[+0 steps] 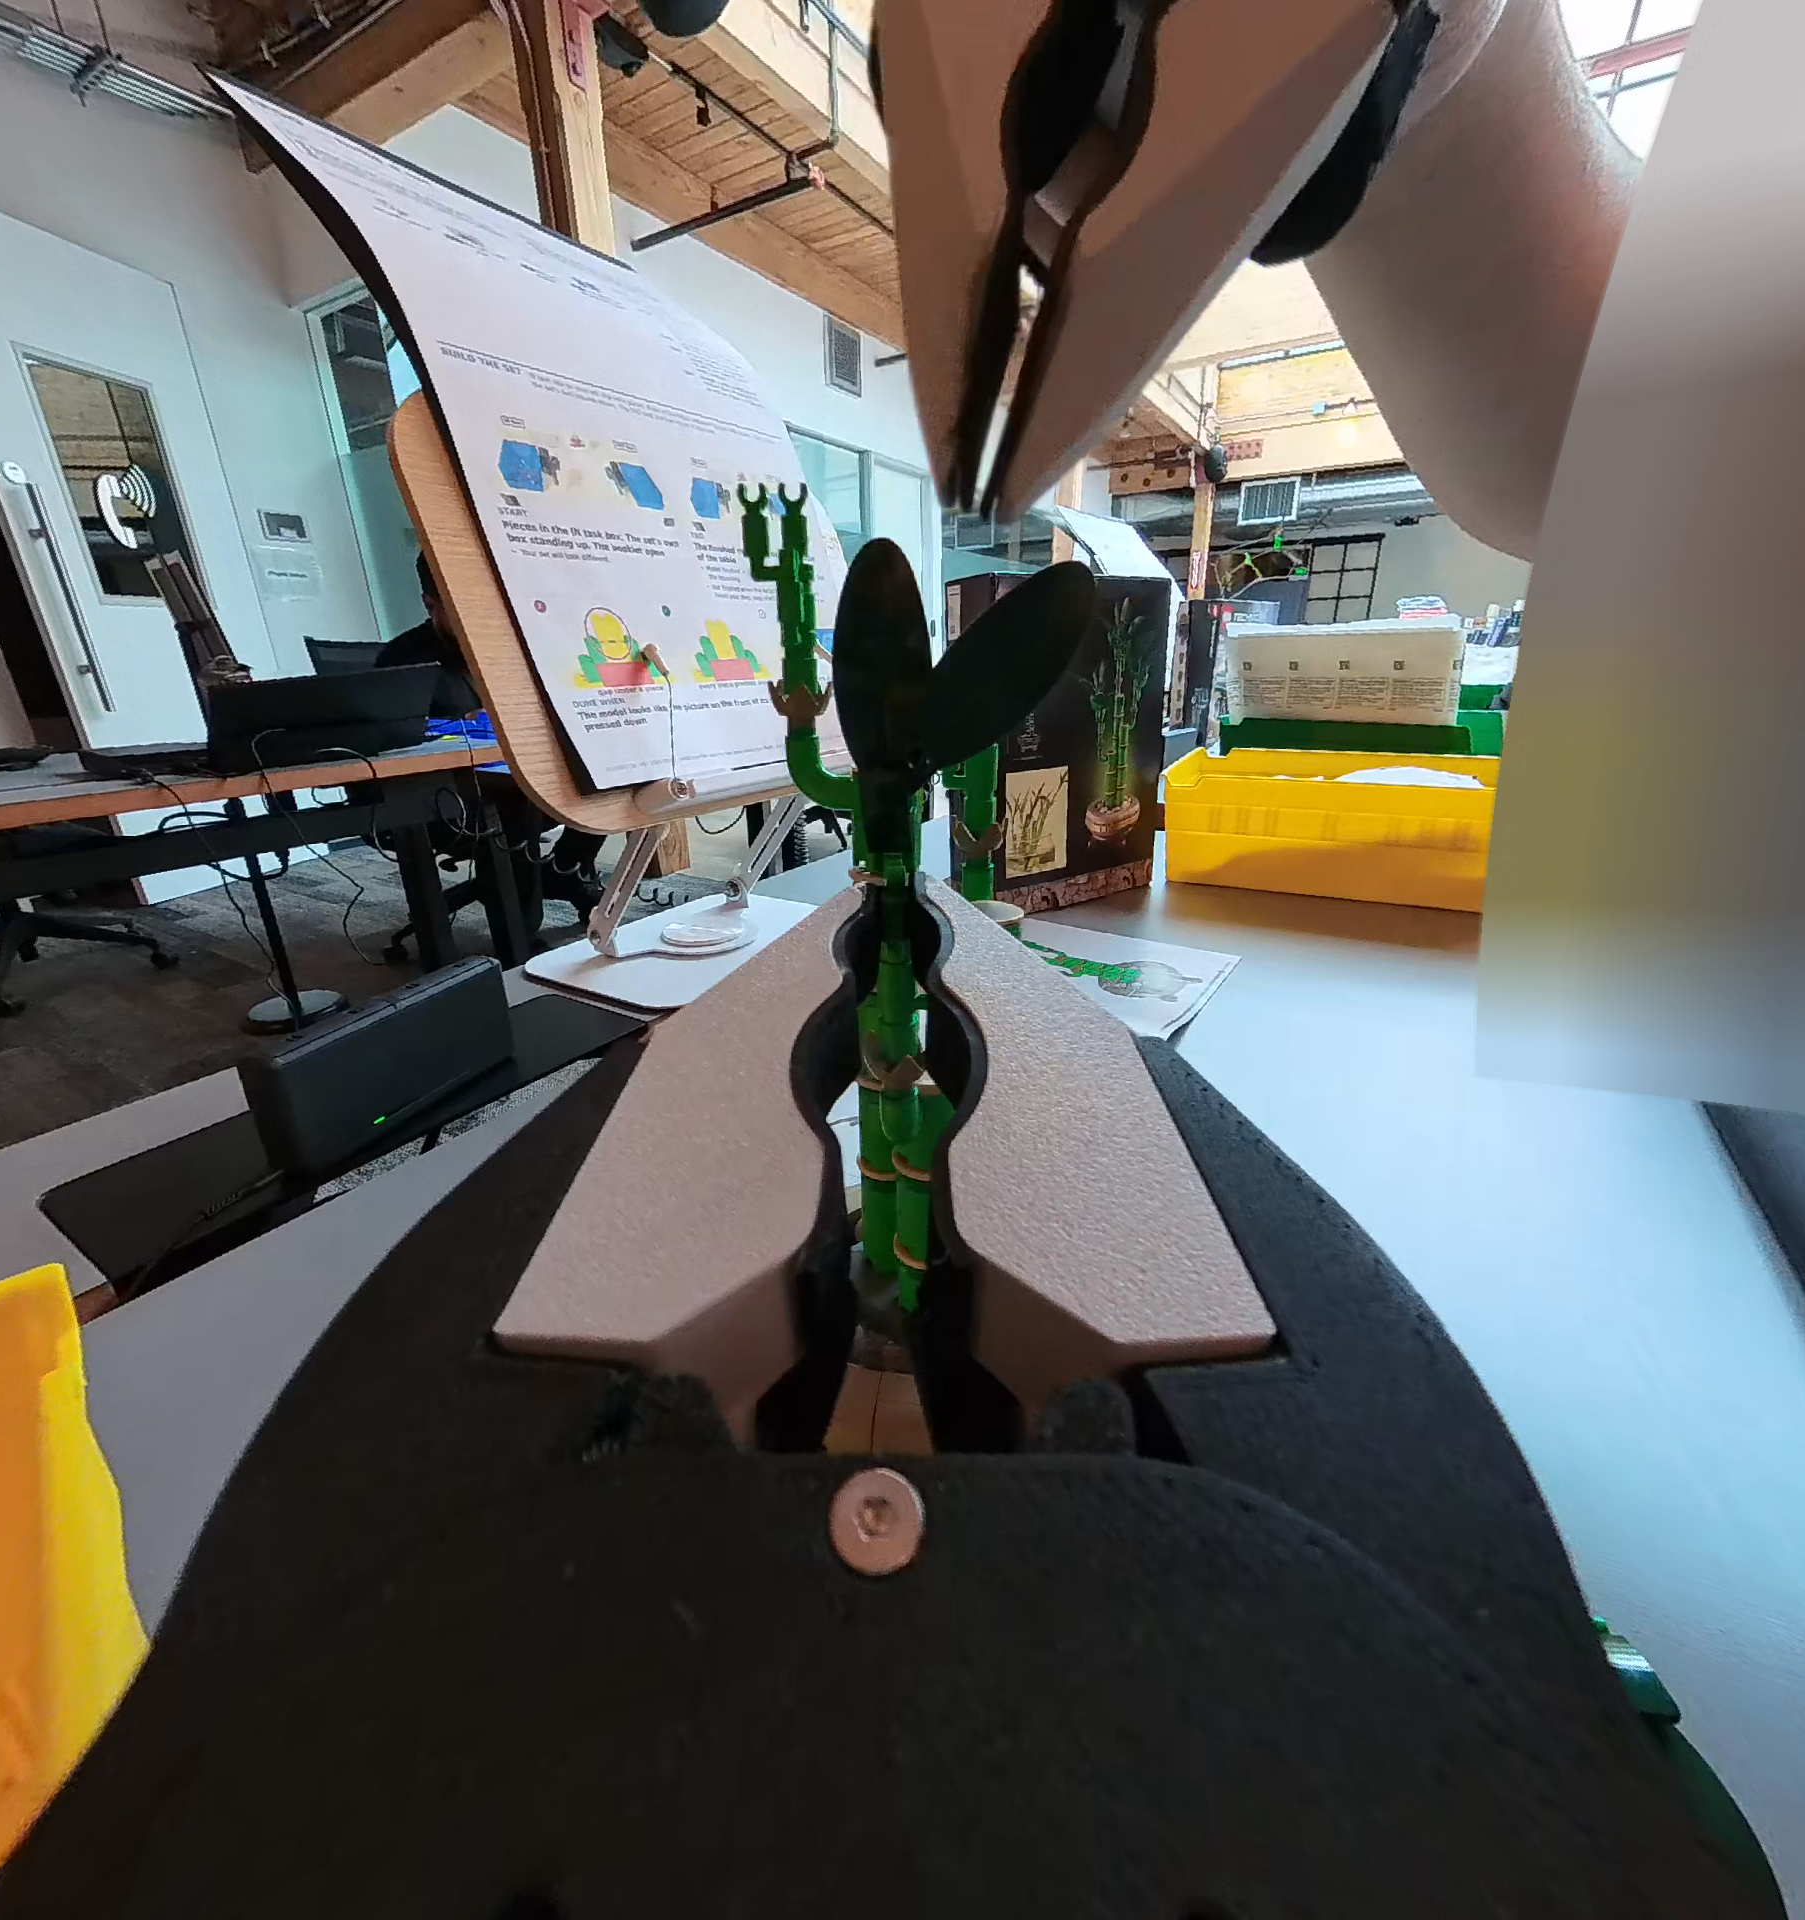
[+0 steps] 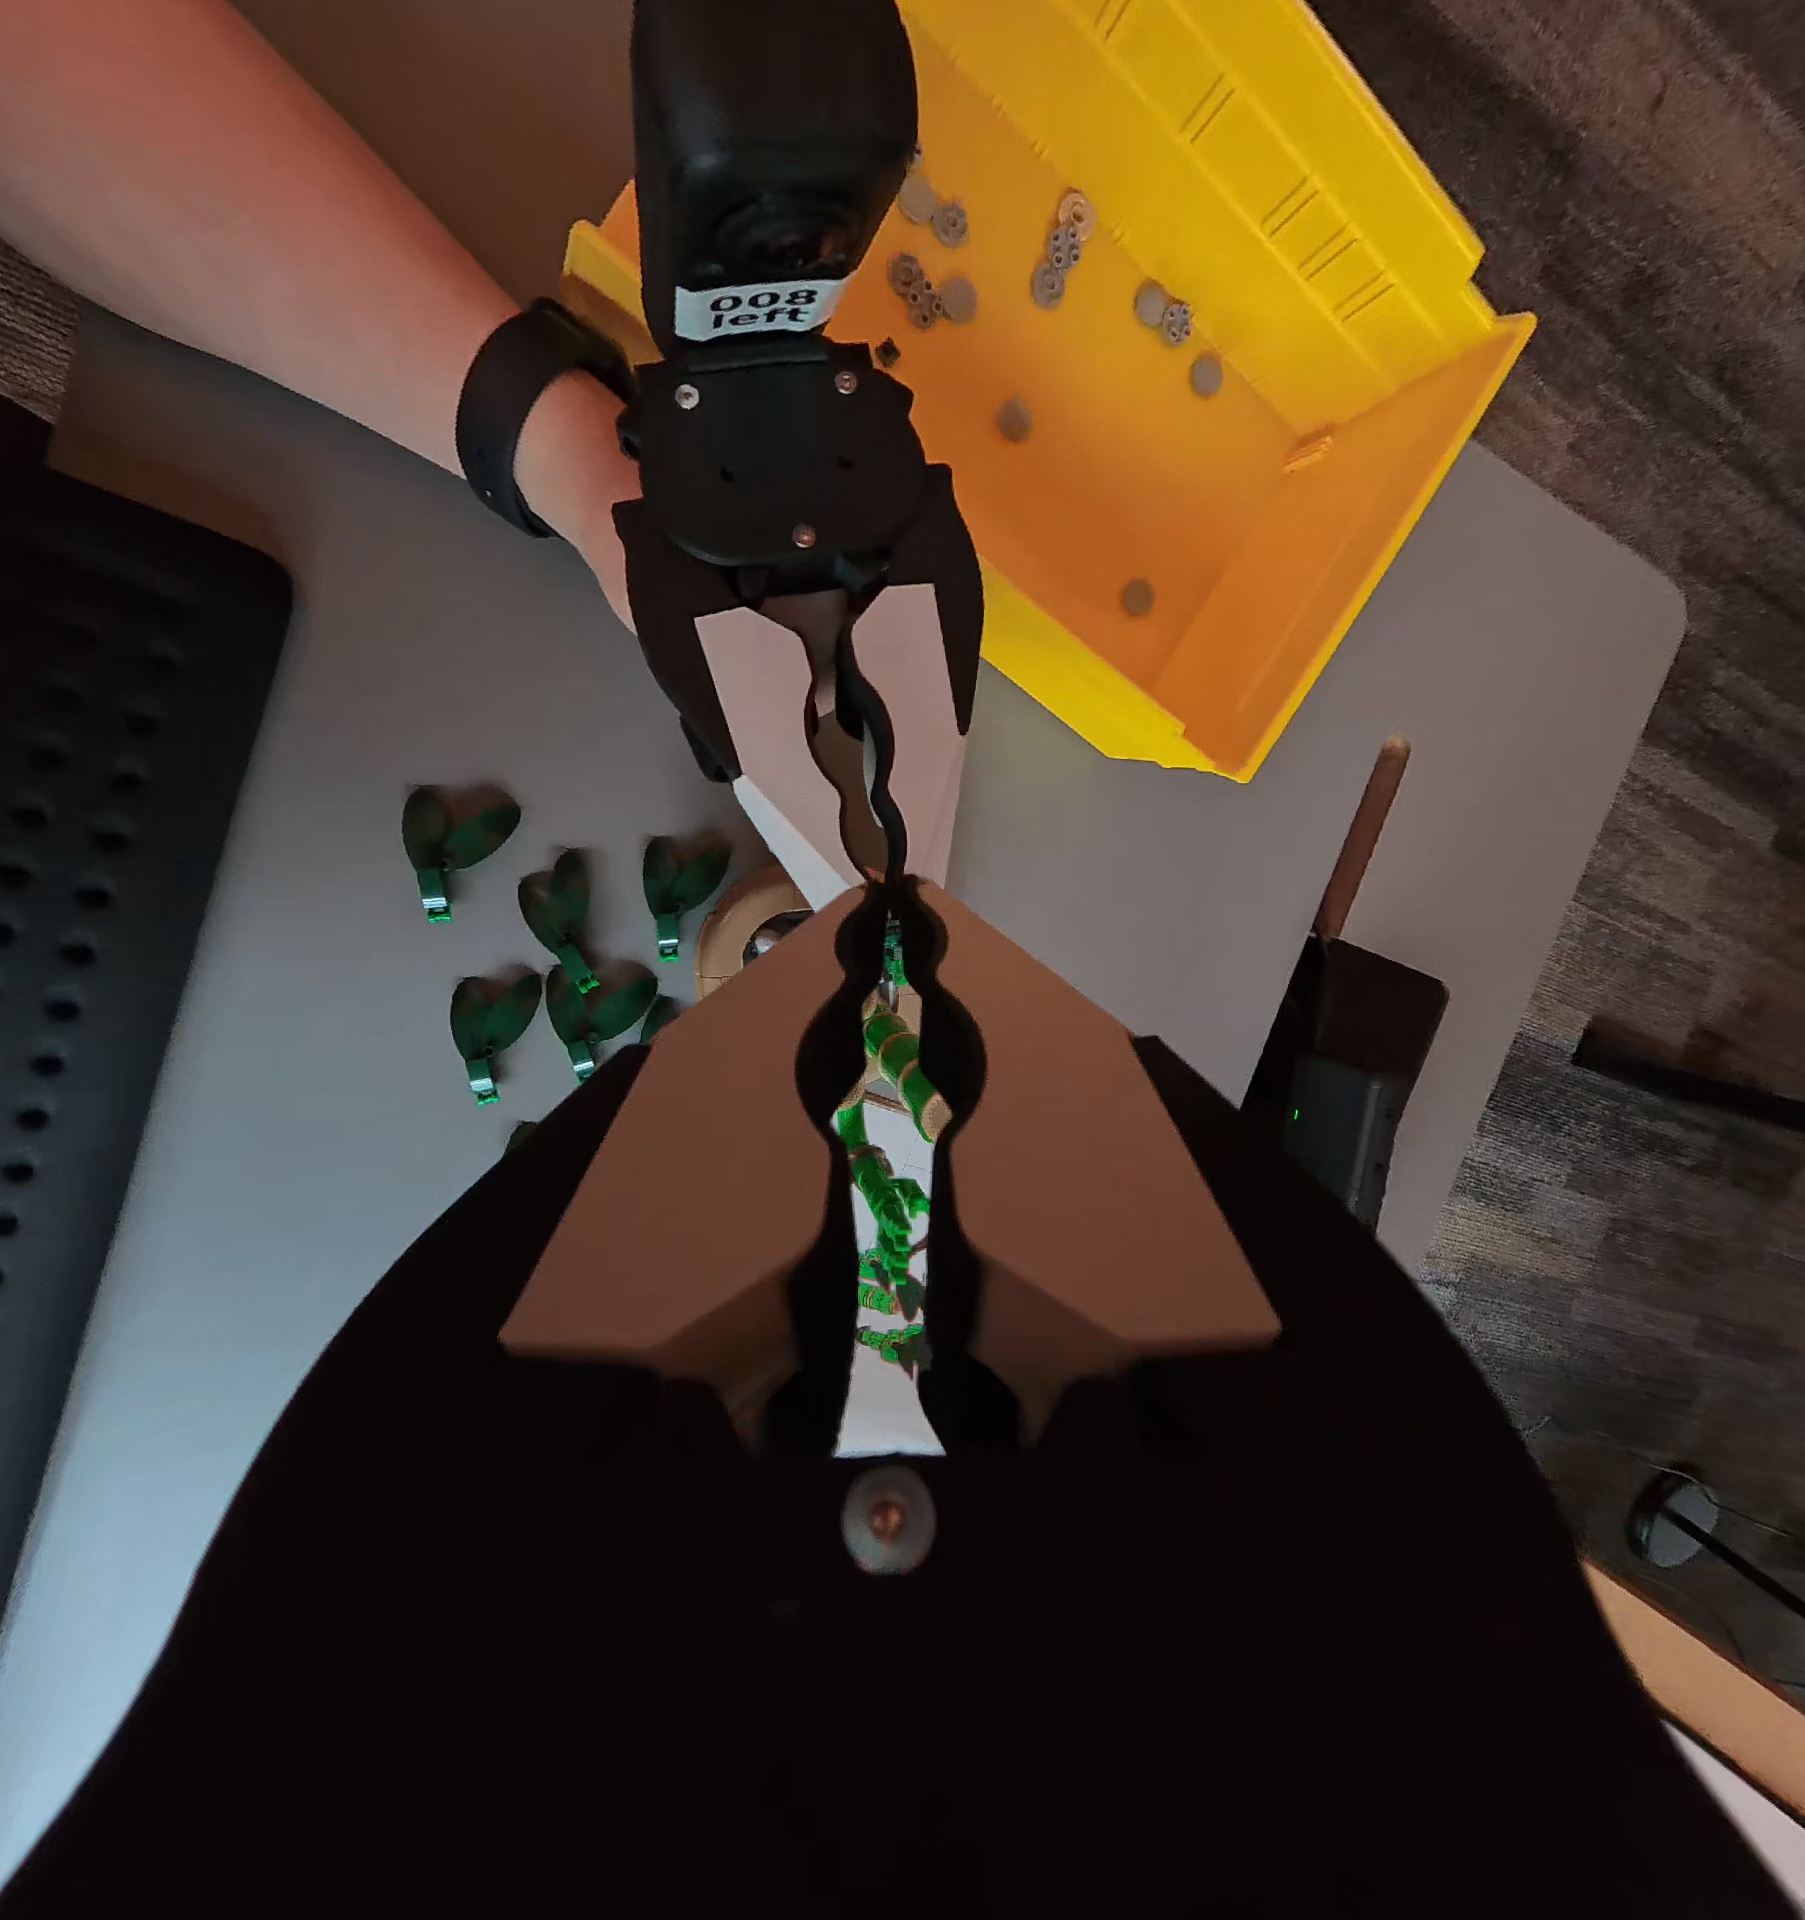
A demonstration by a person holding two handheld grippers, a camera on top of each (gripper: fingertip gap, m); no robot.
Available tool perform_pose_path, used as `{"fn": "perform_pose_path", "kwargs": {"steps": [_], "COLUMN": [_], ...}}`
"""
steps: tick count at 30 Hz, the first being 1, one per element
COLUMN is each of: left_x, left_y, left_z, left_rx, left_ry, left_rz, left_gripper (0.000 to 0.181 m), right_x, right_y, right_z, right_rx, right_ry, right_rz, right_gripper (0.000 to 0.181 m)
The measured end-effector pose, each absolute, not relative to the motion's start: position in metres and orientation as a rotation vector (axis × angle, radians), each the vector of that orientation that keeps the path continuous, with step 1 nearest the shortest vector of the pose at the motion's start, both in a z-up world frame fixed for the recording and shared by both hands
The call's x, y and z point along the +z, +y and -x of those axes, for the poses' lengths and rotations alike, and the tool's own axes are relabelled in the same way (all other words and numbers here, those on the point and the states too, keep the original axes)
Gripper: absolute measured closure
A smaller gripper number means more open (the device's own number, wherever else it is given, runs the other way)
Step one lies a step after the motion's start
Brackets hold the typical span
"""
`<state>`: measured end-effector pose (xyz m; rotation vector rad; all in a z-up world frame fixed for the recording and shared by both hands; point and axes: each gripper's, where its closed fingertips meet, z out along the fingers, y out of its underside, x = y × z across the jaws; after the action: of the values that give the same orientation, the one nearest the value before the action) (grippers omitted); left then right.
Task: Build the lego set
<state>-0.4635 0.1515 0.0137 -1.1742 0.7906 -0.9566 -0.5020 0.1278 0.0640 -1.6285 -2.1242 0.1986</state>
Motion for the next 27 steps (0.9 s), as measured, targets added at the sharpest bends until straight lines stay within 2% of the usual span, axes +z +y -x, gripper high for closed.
{"fn": "perform_pose_path", "kwargs": {"steps": [12, 18, 27], "left_x": [0.014, 0.014, 0.014], "left_y": [0.151, 0.15, 0.151], "left_z": [0.463, 0.463, 0.463], "left_rx": [-0.954, -0.939, -0.942], "left_ry": [0.787, 0.797, 0.792], "left_rz": [1.177, 1.176, 1.179], "left_gripper": [0.179, 0.179, 0.179], "right_x": [0.061, 0.069, 0.05], "right_y": [0.139, 0.125, 0.133], "right_z": [0.483, 0.504, 0.494], "right_rx": [0.136, 0.288, 0.121], "right_ry": [-2.096, -2.064, -2.124], "right_rz": [1.705, 1.667, 1.73], "right_gripper": [0.18, 0.18, 0.181]}}
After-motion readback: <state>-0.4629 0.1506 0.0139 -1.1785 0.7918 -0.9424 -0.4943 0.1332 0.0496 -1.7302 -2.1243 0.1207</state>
